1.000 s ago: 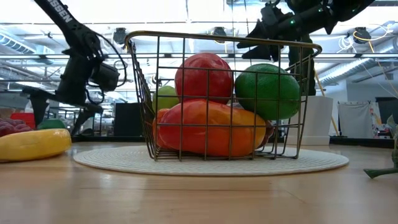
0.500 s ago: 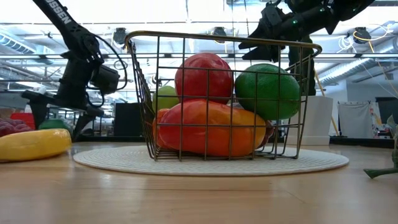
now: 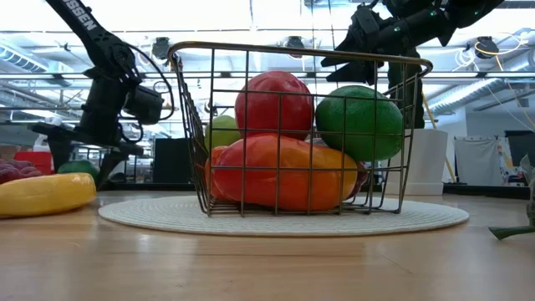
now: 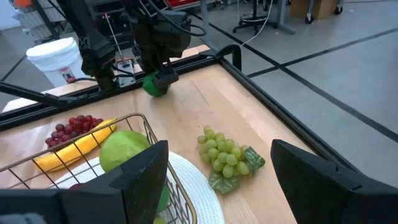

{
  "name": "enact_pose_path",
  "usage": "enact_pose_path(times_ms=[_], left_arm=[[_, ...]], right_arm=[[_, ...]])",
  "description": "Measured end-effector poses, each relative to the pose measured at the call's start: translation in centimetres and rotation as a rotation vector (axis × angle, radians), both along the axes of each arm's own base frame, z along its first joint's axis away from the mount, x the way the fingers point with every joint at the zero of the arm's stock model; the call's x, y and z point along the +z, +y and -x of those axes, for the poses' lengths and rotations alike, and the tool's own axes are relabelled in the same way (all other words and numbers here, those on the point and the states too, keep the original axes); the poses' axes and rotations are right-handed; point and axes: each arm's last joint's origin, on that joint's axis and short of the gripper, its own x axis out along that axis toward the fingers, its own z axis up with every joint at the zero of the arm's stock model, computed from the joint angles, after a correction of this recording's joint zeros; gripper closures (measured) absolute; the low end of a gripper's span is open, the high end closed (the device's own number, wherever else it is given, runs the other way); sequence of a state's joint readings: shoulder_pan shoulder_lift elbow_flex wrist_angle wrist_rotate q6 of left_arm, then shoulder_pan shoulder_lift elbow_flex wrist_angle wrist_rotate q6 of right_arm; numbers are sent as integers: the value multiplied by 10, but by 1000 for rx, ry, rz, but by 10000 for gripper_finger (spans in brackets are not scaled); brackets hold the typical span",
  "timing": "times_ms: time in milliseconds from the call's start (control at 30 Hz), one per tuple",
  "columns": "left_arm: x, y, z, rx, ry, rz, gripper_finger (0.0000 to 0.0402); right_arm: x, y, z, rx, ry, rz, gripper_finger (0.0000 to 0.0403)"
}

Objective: Build produce basket
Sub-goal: Put the green lime into the black wire basket

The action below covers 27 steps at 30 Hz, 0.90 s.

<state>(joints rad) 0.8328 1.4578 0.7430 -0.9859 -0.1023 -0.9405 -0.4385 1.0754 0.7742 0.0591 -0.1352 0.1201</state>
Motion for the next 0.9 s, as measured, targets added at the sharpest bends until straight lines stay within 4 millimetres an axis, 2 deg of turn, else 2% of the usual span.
enact_pose_path(times_ms=[200, 367, 533, 767, 900], left_arm=[[12, 4, -13, -76, -62, -12, 56], [39, 12, -34, -181, -158, -63, 69], [77, 19, -59, -289, -293, -136, 89], [139, 20, -88, -399, -463, -278, 58], [176, 17, -99, -476, -581, -349, 64]], right_arm=[[0, 0, 0, -4, -1, -1, 126], [0, 0, 0, -9, 0, 0, 126], [1, 0, 0, -12, -7, -1, 126], [12, -2, -3, -60, -178, -127, 126], [18, -2, -4, -84, -273, -239, 126]])
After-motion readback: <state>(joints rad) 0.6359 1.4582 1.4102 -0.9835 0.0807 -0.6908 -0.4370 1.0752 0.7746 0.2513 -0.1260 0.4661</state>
